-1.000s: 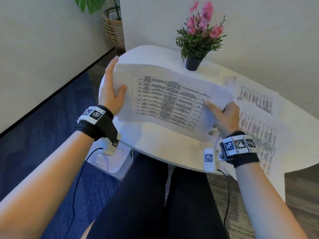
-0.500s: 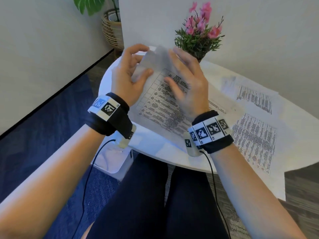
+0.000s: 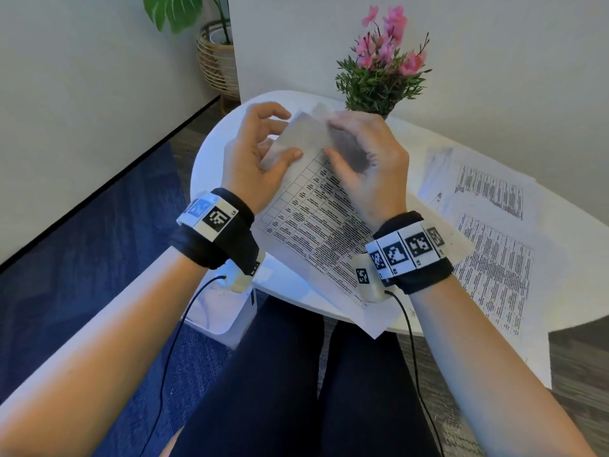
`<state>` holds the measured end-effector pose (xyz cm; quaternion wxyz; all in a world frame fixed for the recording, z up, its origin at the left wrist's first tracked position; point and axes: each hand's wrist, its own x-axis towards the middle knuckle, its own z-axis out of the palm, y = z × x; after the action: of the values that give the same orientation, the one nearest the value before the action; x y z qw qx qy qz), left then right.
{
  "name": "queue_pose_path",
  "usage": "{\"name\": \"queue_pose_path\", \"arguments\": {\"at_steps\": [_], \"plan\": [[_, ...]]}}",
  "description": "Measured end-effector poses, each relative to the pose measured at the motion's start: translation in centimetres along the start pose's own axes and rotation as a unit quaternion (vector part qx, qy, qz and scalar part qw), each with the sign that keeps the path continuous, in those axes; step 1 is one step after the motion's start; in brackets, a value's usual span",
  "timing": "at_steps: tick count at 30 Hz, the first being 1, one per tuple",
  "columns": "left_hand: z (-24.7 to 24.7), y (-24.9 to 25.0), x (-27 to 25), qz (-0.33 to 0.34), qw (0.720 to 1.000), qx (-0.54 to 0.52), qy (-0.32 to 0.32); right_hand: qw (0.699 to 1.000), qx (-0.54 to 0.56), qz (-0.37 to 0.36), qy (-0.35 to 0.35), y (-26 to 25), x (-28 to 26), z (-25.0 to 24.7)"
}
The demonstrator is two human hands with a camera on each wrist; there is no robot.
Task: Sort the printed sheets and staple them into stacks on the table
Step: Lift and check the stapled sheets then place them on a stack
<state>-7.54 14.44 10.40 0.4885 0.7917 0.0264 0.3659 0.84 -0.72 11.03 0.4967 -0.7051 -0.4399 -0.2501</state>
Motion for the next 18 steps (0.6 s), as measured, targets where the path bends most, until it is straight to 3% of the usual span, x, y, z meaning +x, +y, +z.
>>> {"name": "queue_pose_path", "arguments": {"at_steps": [5, 14, 18], "plan": [[0.3, 0.8, 0.0, 0.003, 0.999, 0.017, -0.03, 0.996, -0.016, 0.065, -0.059, 0.5, 0.3, 0.3], [0.1, -0.1, 0.4, 0.033, 0.996, 0.06, -0.05, 0.999, 0.045, 0.007, -0.012, 1.7, -0.1, 0.4], [-0.6, 0.6, 0.2, -0.076, 0.996, -0.009, -0.051, 0.999, 0.053, 0.008, 0.001, 1.8, 0.1, 0.0]]}}
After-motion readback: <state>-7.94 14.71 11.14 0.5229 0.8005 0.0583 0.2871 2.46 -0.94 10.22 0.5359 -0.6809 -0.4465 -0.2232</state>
